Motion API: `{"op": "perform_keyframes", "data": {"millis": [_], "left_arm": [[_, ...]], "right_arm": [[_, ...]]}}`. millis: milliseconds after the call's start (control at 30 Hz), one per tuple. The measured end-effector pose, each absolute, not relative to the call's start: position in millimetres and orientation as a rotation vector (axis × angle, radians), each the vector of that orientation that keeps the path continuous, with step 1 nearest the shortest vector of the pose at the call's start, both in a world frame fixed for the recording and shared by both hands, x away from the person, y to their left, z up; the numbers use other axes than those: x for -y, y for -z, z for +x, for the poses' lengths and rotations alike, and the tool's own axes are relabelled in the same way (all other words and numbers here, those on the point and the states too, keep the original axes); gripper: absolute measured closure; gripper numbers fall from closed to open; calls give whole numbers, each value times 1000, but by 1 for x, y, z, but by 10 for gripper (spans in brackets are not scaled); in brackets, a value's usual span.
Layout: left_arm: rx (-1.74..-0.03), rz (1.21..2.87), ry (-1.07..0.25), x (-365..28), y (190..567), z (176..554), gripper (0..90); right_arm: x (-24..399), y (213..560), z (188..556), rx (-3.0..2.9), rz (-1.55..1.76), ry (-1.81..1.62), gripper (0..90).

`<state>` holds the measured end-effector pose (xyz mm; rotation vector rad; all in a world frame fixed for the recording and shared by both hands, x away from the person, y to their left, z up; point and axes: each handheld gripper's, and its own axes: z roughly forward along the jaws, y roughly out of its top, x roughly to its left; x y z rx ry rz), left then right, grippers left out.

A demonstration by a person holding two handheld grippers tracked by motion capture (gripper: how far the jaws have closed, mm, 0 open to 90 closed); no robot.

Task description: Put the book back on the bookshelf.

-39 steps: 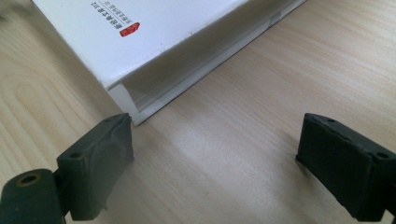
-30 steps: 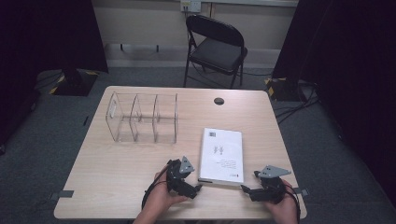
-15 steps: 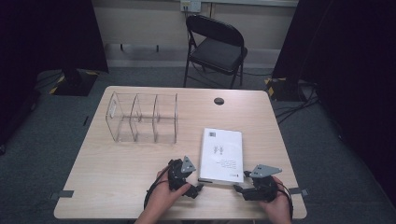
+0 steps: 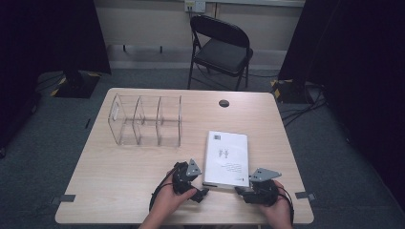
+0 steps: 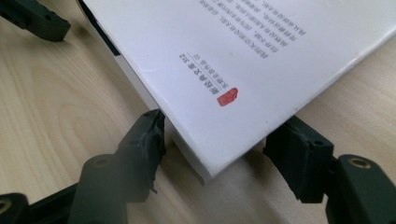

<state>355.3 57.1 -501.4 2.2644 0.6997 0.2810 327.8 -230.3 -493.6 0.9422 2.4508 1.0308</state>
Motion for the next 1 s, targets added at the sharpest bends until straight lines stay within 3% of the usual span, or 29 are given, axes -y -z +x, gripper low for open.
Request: {"op": "perform_keyframes", "data": {"millis": [333, 1000], "left_arm": [[-528, 2316, -220, -39, 500, 351, 10], [-548, 2325, -218, -35, 499, 351, 1]], "right_arm": [[230, 493, 329, -2451, 952, -1025, 389], [228, 479, 329, -2433, 960, -1029, 397]]}}
